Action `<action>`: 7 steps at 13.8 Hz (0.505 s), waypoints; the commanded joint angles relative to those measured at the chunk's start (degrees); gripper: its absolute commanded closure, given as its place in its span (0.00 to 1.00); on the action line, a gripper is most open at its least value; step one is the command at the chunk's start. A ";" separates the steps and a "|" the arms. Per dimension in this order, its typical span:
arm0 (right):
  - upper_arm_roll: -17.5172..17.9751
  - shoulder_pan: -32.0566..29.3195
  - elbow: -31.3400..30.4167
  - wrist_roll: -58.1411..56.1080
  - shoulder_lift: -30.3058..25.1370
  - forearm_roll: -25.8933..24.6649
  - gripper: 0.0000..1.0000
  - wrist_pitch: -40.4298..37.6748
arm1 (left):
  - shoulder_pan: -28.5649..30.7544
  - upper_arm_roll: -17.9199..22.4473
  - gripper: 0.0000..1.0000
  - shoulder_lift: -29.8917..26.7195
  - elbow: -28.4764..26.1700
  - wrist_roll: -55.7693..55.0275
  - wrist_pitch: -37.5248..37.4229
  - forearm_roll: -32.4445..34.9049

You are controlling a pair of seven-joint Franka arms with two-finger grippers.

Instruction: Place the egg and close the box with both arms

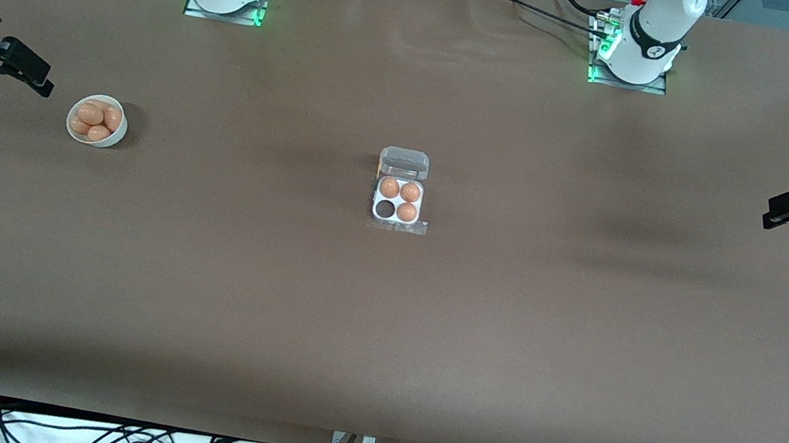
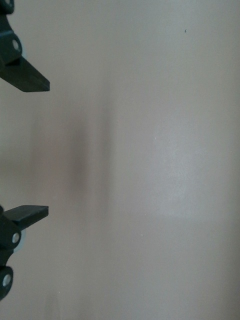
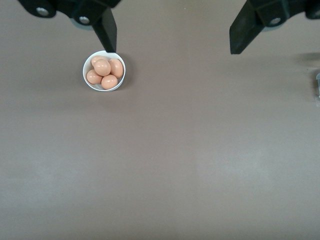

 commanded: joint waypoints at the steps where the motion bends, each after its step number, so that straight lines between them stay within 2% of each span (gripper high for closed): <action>1: 0.44 -0.85 0.35 -0.77 0.64 0.28 0.00 -0.49 | 0.36 -0.26 0.00 0.68 1.37 1.19 -1.04 0.76; 7: 0.01 -1.21 0.00 -3.58 7.30 -1.30 0.00 -3.21 | 0.36 -0.26 0.00 0.68 1.37 1.19 -1.04 0.76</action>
